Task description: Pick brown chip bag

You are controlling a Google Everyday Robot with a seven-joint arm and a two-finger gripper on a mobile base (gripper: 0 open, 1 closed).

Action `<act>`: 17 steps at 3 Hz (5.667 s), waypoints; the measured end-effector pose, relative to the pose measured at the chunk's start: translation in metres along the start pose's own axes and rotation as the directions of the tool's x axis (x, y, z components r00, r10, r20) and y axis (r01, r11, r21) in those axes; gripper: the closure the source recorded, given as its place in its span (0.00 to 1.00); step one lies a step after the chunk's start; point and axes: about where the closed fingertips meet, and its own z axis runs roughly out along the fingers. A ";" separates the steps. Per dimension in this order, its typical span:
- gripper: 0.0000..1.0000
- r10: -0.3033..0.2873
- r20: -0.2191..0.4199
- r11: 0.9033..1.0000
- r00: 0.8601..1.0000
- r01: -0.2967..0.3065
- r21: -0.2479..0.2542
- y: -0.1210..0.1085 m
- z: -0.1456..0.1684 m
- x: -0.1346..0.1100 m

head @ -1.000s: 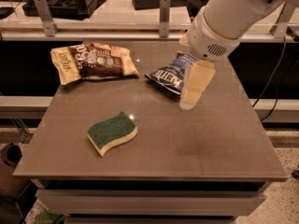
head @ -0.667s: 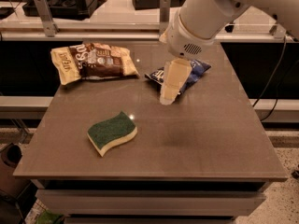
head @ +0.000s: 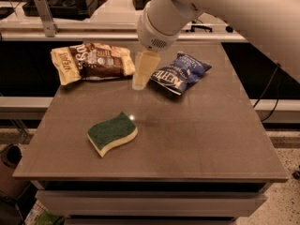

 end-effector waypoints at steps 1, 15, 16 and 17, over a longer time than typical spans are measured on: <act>0.00 -0.027 0.009 0.997 1.000 0.026 0.072 -0.030 0.016 -0.010; 1.00 -0.103 0.267 0.985 0.958 0.136 -0.110 -0.069 0.171 -0.076; 1.00 -0.134 0.277 0.987 0.951 0.154 -0.051 -0.080 0.147 -0.073; 1.00 -0.163 0.290 0.986 0.943 0.162 0.028 -0.088 0.115 -0.067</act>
Offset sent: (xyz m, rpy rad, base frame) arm 0.0257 0.0119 0.0035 0.0075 -0.0589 -0.0029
